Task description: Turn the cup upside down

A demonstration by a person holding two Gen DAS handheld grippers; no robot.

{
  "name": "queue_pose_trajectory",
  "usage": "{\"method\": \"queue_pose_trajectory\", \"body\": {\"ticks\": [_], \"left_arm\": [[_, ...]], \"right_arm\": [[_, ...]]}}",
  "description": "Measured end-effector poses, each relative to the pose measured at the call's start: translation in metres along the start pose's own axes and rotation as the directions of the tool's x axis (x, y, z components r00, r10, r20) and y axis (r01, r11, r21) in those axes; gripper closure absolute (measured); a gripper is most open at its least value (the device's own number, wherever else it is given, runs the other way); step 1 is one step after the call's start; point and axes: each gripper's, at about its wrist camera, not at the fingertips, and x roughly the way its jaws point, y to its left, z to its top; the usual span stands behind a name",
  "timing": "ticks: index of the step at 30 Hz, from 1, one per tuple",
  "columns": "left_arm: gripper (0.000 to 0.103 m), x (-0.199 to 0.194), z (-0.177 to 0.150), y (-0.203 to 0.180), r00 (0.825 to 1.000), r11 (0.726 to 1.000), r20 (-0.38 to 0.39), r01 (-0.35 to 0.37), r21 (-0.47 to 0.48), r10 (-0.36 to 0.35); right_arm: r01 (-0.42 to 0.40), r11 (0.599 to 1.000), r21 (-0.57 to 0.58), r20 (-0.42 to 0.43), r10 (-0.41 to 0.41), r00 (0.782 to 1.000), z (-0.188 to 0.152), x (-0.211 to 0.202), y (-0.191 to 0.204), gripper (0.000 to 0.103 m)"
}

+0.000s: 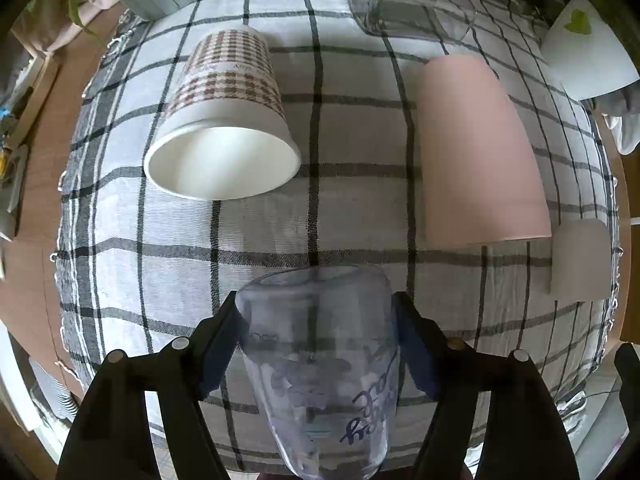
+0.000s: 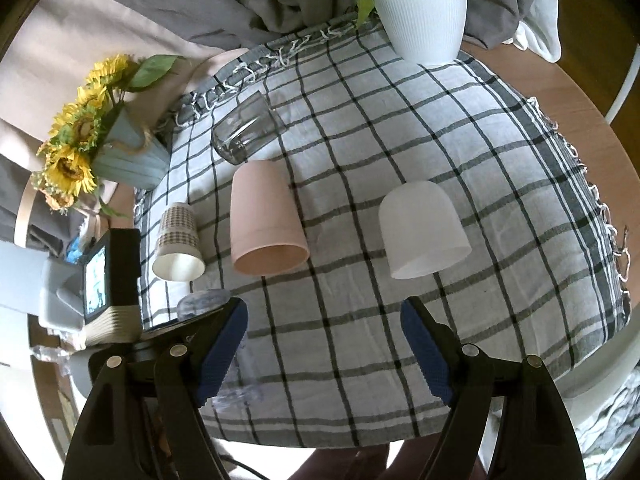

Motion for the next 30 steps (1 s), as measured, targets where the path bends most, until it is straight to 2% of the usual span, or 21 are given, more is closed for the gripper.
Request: {"method": "queue_pose_trajectory", "body": {"ticks": [5, 7, 10, 12, 22, 30], "left_arm": [[0.031, -0.028, -0.007, 0.003, 0.996, 1.000, 0.092, -0.009, -0.017, 0.010], [0.031, -0.045, -0.010, 0.004, 0.988, 1.000, 0.155, -0.013, -0.019, 0.016], [0.031, -0.066, -0.018, 0.002, 0.967, 1.000, 0.253, -0.031, 0.002, 0.030], [0.031, -0.070, -0.026, 0.002, 0.958, 0.998, 0.282, -0.051, 0.023, 0.042], [0.031, -0.076, -0.069, -0.001, 0.949, 0.997, 0.313, -0.053, 0.049, 0.036], [0.031, -0.073, -0.082, 0.001, 0.955, 0.998, 0.295, -0.021, 0.052, 0.005]], "right_arm": [[-0.012, 1.000, -0.010, -0.004, 0.012, 1.000, 0.000, -0.002, -0.003, 0.024], [-0.019, 1.000, -0.010, -0.001, 0.019, 1.000, 0.001, -0.004, -0.004, 0.024], [-0.023, 0.999, -0.026, 0.009, 0.024, 1.000, 0.003, -0.009, -0.004, 0.024], [-0.023, 0.999, -0.040, 0.018, 0.024, 1.000, 0.003, -0.012, -0.002, 0.024], [-0.010, 0.996, -0.086, 0.012, 0.011, 1.000, -0.001, -0.015, -0.003, 0.024], [0.006, 0.994, -0.111, -0.004, -0.007, 1.000, -0.005, -0.013, -0.004, 0.024]]}}
